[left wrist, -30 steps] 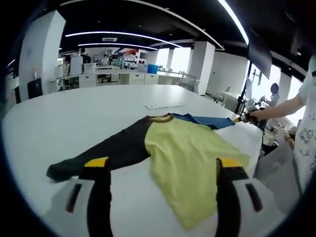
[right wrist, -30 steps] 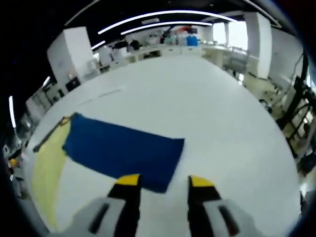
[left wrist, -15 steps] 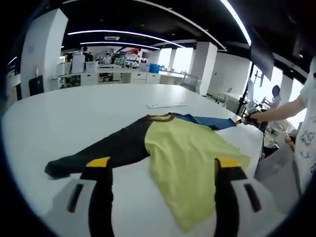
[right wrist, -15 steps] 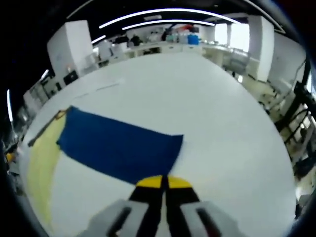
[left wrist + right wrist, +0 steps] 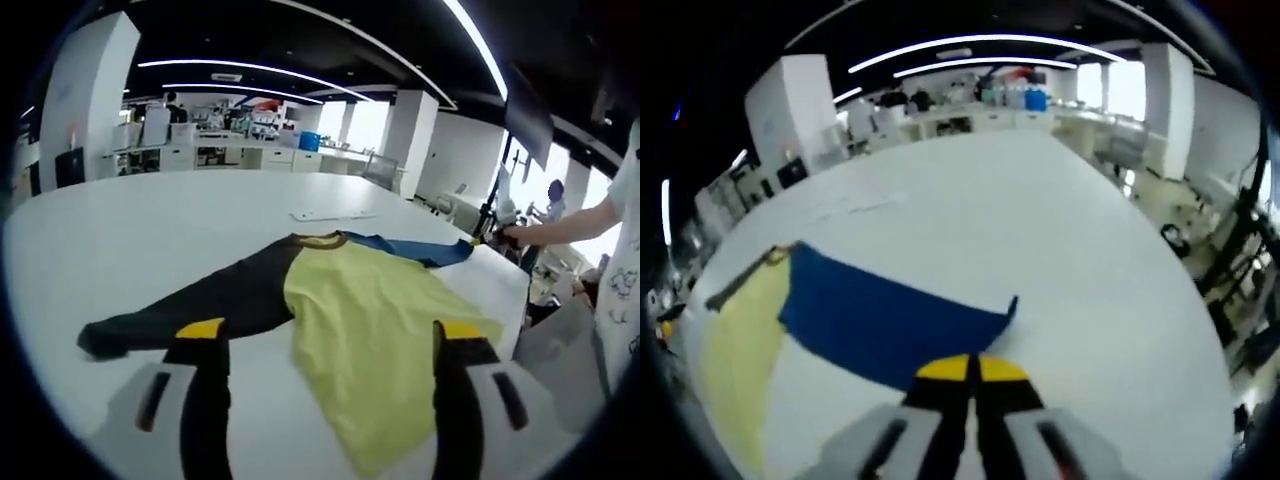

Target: Fold the garment on the visible template until the final outline fits inside the template.

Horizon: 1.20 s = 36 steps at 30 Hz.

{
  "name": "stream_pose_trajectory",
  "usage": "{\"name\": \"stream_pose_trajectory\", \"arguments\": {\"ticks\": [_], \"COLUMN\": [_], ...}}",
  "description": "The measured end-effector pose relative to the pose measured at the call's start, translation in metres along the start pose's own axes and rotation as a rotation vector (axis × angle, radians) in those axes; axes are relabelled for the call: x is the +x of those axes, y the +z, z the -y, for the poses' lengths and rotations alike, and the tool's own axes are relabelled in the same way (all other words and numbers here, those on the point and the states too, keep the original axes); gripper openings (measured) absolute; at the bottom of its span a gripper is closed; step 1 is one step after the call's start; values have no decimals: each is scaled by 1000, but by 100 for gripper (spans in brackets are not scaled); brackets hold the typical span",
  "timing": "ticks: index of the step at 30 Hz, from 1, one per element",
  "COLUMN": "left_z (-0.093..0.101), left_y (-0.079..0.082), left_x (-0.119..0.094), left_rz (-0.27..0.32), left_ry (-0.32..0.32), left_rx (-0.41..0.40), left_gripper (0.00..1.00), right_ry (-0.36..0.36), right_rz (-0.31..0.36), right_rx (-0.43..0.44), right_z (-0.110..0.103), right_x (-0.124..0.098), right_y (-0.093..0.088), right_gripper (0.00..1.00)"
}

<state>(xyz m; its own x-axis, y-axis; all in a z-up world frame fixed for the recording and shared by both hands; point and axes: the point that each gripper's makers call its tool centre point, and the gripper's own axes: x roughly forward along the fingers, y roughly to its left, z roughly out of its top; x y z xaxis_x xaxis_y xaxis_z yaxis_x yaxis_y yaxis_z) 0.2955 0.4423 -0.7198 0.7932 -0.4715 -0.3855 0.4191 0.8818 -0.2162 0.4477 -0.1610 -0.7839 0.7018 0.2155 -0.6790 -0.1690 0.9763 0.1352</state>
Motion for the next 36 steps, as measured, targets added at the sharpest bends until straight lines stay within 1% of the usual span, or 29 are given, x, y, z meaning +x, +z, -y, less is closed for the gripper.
{"name": "stream_pose_trajectory", "arguments": {"ticks": [1,2,4,6,8,9,12,13,14,17,18,20,22,23,26,27,29,30,32,33,34,36], "left_z": [0,1,3,6,7,9,8,9,8,6,8,8,5,3,-1,-2,-3,-3,-4,-4,-5,-6], "left_y": [-1,-1,-1,0,-1,-1,-1,-1,-1,-2,-2,-2,-2,-3,-3,-3,-4,-5,-7,-8,-8,-9], "left_x": [1,2,3,4,4,3,2,1,1,-1,-1,-2,-4,-5,-8,-8,-9,-9,-10,-10,-11,-11], "left_rz": [1,-1,2,6,3,6,13,14,12,11,10,7,5,4,6,9,10,7,6,6,7,11], "left_ry": [-2,-2,-8,-17,-25,-26,-28,-31,-30,-33,-37,-40,-42,-40,-39,-39,-38,-37,-36,-36,-33,-32], "left_rx": [2,6,9,9,12,14,11,12,15,31,33,41,47,51,47,46,43,43,44,41,38,30], "left_gripper": [81,81,81,80,81,80,80,80,80,80,80,80,80,80,80,80,80,80,80,80,80,80], "right_ry": [16,39,69,118,149,175,230,263,276,320,339,367,401,418,467,480,505,513,542,553,559,582], "right_rz": [7,11,23,35,44,53,68,74,76,76,78,74,73,70,69,69,61,62,53,50,48,45], "right_rx": [-5,-5,-17,-23,-40,-43,-43,-46,-42,-43,-44,-44,-56,-60,-60,-66,-86,-83,-87,-99,-109,-103], "right_z": [-4,-12,-33,-55,-76,-90,-119,-138,-148,-174,-186,-207,-229,-240,-267,-281,-296,-303,-322,-326,-330,-346], "right_x": [1,3,2,7,9,10,19,18,19,30,34,36,44,44,50,50,53,56,55,62,64,63], "right_y": [3,8,14,24,31,37,50,53,56,64,67,69,74,74,80,80,80,82,79,84,86,84], "right_gripper": [0,0,0,0,0,0,0,0,0,0,0,0,0,0,0,0,0,0,0,0,0,0]}}
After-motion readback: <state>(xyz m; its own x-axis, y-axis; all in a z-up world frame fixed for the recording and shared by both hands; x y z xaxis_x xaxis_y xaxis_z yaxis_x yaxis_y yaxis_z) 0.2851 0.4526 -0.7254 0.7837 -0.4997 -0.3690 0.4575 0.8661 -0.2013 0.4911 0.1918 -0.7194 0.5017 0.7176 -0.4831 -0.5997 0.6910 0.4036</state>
